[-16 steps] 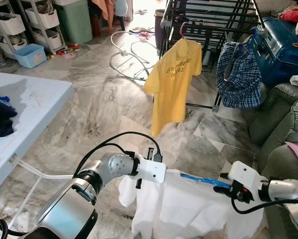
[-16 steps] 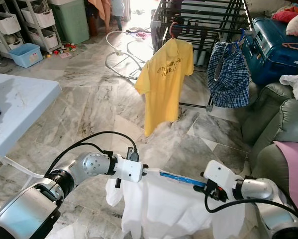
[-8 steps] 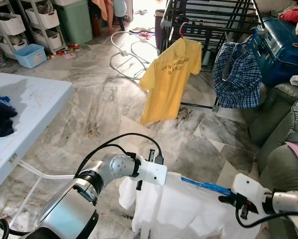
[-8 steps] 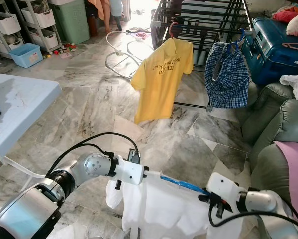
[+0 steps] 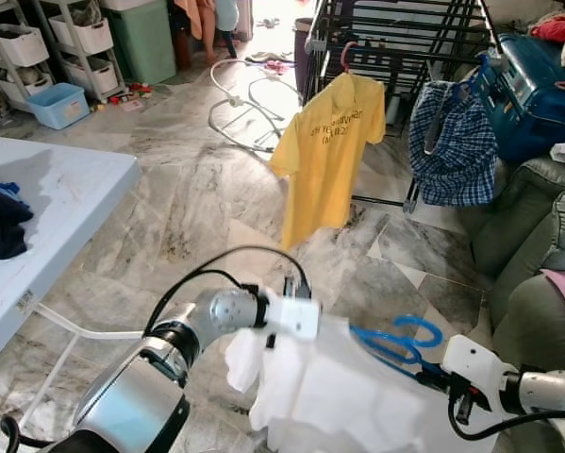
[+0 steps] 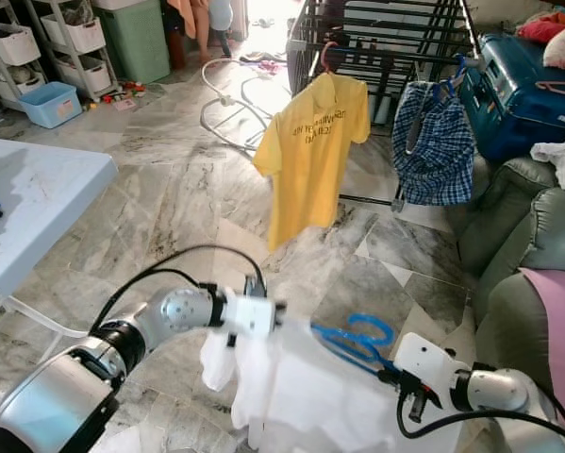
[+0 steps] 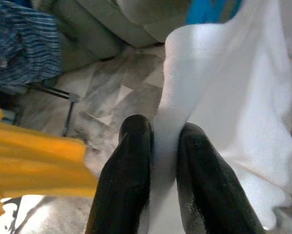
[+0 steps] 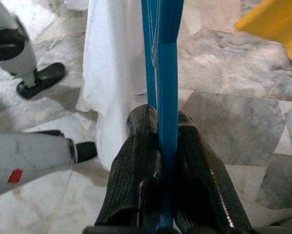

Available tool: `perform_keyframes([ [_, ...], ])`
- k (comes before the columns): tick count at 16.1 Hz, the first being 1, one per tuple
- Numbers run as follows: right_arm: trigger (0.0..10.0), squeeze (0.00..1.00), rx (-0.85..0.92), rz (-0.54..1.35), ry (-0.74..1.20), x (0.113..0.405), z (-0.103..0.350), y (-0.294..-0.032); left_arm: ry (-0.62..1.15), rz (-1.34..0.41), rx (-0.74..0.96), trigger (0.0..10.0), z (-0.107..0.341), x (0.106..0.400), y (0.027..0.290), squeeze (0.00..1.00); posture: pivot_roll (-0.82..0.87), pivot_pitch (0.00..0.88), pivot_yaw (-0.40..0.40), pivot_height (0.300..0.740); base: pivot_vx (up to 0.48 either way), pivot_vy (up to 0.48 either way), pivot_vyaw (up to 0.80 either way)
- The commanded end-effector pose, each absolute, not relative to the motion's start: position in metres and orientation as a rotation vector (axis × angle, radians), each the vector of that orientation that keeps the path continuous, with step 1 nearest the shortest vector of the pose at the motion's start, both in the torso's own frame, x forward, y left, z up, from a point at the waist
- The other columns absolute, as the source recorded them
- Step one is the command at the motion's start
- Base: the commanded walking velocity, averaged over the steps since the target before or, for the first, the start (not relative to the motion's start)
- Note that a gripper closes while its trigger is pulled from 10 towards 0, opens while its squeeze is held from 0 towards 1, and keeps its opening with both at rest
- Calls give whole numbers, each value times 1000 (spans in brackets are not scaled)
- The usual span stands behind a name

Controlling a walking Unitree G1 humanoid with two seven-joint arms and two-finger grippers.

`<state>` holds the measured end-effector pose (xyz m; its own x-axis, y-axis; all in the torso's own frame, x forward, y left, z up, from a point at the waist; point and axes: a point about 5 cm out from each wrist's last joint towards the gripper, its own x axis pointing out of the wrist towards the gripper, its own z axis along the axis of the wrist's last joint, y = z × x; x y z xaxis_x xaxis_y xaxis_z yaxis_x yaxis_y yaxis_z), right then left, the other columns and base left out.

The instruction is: Hang hanger

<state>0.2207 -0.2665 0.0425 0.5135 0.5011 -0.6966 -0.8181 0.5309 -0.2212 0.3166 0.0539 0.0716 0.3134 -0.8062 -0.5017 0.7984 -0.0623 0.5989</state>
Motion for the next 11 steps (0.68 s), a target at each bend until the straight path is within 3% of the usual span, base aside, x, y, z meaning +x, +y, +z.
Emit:
perform_keyframes([
  [1, 0, 0, -553, 771, 585, 223, 45, -271, -40, -1287, 972, 10000, 75, 318, 54, 1000, -17, 38, -16, 740, 0, 0, 0],
  [8, 0, 0, -457, 580, 582, 215, 20, -259, -108, -1247, 955, 10000, 70, 312, 57, 1000, -25, 36, -20, 740, 0, 0, 0],
  [11, 0, 0, -351, 417, 556, 215, 11, -252, -55, -1082, 861, 10000, 65, 318, 64, 1000, -28, 29, -23, 740, 0, 0, 0],
])
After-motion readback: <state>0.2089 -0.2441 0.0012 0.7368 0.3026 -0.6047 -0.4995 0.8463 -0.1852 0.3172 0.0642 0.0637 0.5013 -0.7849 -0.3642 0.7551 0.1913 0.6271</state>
